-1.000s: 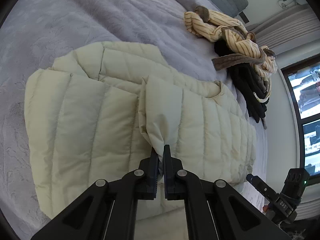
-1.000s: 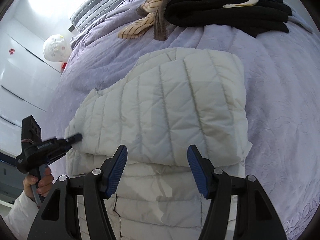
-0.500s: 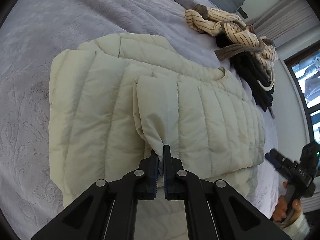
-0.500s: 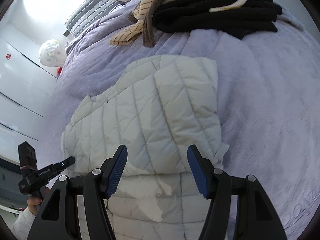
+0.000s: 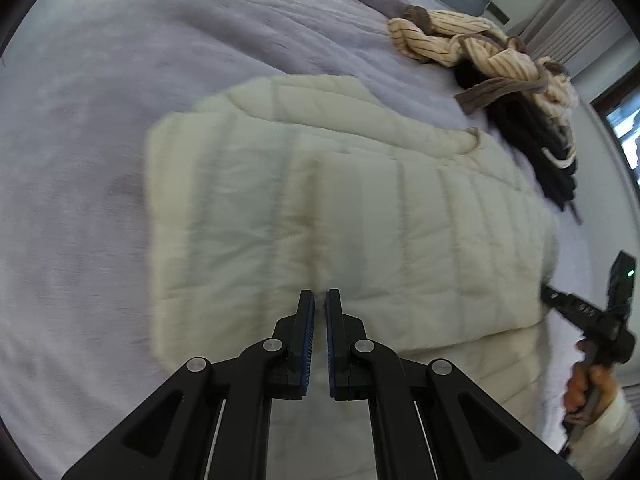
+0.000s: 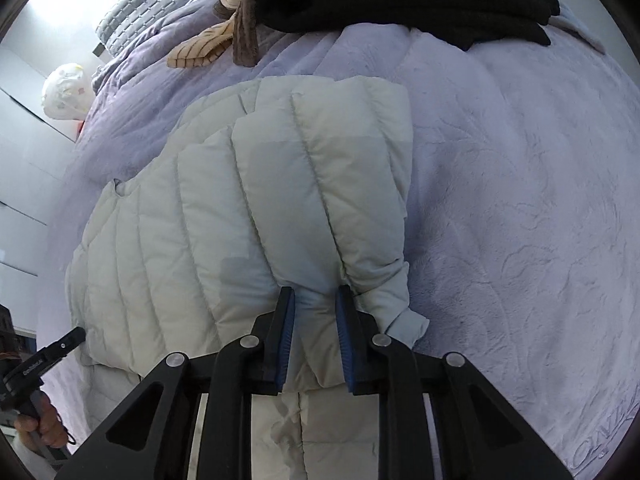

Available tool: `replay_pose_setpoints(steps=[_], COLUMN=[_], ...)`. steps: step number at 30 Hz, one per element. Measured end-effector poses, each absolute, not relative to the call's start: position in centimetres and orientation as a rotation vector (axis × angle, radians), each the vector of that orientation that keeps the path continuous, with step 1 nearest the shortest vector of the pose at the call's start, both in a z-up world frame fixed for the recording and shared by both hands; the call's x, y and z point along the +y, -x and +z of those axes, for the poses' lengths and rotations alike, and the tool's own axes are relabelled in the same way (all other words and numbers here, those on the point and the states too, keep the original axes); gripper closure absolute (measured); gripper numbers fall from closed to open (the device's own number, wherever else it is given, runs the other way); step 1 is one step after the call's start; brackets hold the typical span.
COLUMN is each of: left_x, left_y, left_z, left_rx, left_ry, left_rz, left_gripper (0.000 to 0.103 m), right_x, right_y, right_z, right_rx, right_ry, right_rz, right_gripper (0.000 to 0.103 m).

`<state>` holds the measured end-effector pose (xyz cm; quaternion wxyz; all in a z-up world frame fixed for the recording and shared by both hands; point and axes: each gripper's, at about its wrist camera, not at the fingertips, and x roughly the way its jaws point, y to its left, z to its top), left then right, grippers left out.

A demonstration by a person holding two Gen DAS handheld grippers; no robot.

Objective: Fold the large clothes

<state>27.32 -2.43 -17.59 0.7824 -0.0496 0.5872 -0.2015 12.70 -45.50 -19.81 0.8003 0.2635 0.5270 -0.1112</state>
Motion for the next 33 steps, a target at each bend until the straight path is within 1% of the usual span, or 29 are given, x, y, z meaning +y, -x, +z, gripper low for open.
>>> replay_pose_setpoints(steps=[5,8,11,14,18,22,25,27,33], left_x=[-0.9,-1.8,-3.9,-6.0,-7.7,-7.1,-7.5,-7.7,-7.7], left_y=[-27.8,-28.7,-29.7,-29.9,-29.6,-29.3,-29.1,-28.9,-28.8], left_z=[-14.5,-13.2,-13.3,-14.5,-17.6,-19.4,-19.9,-20.0,-20.0], left_rx=[1.196,1.154,1.144,1.148,1.192,1.208,1.208,1.205,1.202], left_ry=[0.094,0.083,0.074,0.054,-0.035,0.001,-0.019,-0.03,-0.041], left_rz=[-0.415,-0.44,-0.47,-0.485,-0.439,-0.415,-0.414,-0.412,-0.407], left_gripper=[0.097,0.097,0.097,0.097,0.097,0.097,0.097,0.097,0.097], right_x=[-45.5,-45.4,-46.2,-47.8,-49.3,-50.1,-50.5,-50.9,-51.3], right_y=[-12.7,-12.3,-12.4,-13.3,-14.6,-15.5,-15.8,-15.6,-15.3], right_z=[-19.5,-17.7,-15.4,-14.6,-15.9,-18.8,-20.7,-21.4,-20.9], right_rx=[1.132,1.083,1.016,0.995,1.017,1.067,1.09,1.093,1.1], right_ry=[-0.551,-0.545,-0.511,-0.52,-0.567,-0.578,-0.579,-0.585,-0.593], right_rz=[-0.228,-0.222,-0.243,-0.275,-0.274,-0.255,-0.265,-0.278,-0.281], right_gripper=[0.08,0.08,0.08,0.08,0.08,0.08,0.083,0.083,0.083])
